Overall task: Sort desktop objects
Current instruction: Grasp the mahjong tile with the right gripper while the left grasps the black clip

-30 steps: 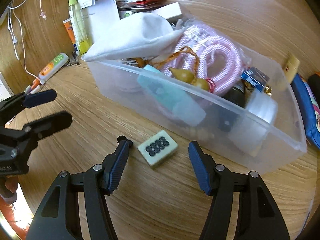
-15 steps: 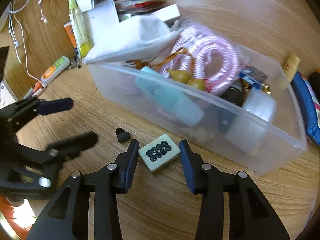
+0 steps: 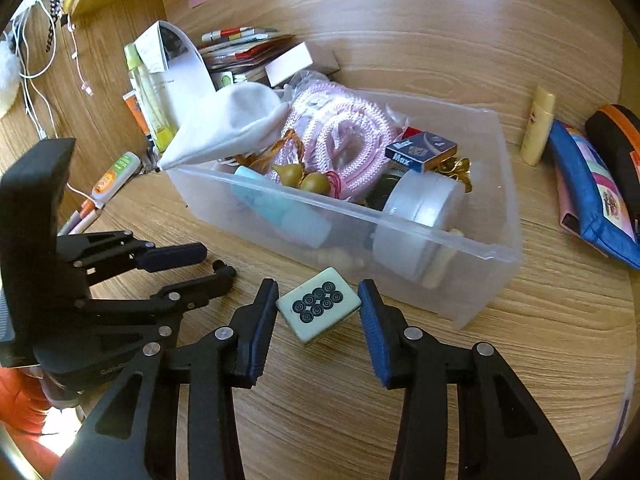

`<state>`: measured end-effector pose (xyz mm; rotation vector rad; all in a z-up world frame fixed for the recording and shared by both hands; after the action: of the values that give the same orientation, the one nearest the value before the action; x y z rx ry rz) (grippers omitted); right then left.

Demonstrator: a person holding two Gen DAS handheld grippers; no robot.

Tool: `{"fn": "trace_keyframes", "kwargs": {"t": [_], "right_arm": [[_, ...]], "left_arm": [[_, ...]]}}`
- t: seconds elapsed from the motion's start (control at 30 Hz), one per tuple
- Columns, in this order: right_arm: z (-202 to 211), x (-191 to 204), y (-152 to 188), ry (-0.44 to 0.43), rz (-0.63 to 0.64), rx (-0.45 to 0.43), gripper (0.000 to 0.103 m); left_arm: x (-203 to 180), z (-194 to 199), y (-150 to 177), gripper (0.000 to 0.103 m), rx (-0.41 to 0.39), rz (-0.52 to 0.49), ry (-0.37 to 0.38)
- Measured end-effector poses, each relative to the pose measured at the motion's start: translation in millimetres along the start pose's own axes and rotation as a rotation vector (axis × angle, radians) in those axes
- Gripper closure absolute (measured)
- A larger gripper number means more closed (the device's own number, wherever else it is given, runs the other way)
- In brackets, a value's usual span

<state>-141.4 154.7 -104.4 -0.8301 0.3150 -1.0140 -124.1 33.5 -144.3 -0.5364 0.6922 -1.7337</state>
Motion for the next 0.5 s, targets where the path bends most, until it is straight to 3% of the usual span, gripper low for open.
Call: {"fn": "trace_keyframes", "kwargs": {"t": [0.27, 0.5], "right_arm": [[4.3, 1.1, 2.8, -0.024, -0.001, -0.008, 0.065], [11.3, -6.6, 5.1, -0.018, -0.021, -0.018, 0.065]], "left_arm": [[0.3, 2.1, -0.3, 0.086, -0.004, 0.023, 0.004], [0.5, 1.1, -2.7, 0.088, -0.007, 0.029, 0.001]]}}
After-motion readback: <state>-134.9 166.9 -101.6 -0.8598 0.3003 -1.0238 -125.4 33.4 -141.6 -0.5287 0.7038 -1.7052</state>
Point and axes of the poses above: each gripper's, at about its wrist camera, not at the fingertips, and z roughly against the way its jaws point, x to its left, y to its underside, the point moved 6 cm from there along -z, roughly the way its jaws point, and after that the axes turned 5 degrees about -x, right-handed, at the moved point
